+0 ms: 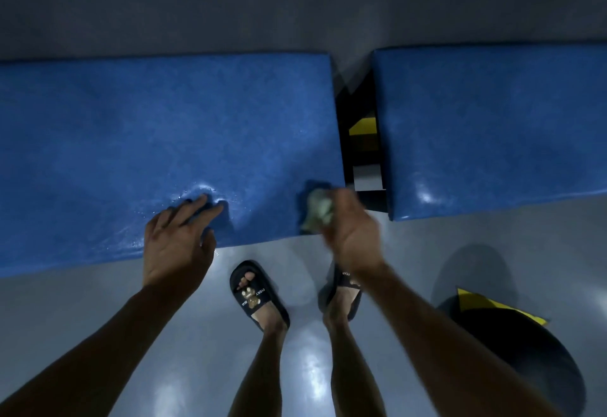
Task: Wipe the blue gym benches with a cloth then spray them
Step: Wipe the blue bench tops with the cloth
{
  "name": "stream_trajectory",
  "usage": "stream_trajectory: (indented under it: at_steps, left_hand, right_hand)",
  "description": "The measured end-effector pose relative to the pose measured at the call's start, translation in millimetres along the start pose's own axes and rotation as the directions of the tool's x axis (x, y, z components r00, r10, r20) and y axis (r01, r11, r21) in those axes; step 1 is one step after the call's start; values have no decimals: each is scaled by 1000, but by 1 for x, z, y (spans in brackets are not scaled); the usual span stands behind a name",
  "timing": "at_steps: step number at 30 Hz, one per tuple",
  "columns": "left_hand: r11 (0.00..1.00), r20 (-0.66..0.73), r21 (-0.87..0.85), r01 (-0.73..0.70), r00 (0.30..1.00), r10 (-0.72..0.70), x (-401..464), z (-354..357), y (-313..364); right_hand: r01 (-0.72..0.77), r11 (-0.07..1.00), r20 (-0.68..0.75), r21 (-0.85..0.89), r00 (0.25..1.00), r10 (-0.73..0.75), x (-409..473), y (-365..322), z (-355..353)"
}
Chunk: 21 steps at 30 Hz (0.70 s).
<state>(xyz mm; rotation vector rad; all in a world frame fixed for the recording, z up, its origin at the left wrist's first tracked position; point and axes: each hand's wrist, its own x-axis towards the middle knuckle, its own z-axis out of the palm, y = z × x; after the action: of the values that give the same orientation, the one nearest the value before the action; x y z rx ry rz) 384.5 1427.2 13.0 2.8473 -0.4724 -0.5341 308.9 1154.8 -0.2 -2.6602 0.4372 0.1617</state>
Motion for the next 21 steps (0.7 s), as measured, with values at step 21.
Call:
stream_trajectory:
  at_steps: [21]
  left_hand:
    - [1000,-51,-18,8,999,-9,7,2,-1]
  right_hand:
    - [-292,948,-90,127,948,304,35,-22,0]
